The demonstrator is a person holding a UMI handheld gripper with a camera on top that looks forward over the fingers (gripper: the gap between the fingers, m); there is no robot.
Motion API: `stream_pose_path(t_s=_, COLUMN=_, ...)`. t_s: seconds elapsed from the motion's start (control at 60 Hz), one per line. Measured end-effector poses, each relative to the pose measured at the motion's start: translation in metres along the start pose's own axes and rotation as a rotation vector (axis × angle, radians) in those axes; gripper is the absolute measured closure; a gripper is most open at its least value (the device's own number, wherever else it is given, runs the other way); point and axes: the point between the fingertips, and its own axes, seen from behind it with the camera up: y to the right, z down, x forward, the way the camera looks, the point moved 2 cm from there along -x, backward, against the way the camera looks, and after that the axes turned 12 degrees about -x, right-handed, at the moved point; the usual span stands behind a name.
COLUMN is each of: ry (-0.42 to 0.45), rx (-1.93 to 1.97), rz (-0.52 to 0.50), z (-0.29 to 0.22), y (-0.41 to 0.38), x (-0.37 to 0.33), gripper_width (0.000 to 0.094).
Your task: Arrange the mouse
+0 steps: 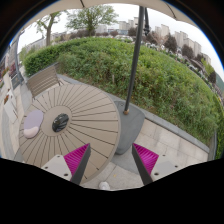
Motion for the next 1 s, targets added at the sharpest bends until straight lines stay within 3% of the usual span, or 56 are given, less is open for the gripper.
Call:
stream_pose_path(t_s=0.717, ry=0.049, rx=-0.227, rz=-0.276, z=-0.037, y=-0.238, x=-0.004, gripper_width=0.0080)
stream_pose_path(t_s=1.0, ry=0.126, rx=-0.214, rz=-0.274, z=-0.052, y=-0.274, x=0.049, gripper_width=0.0083)
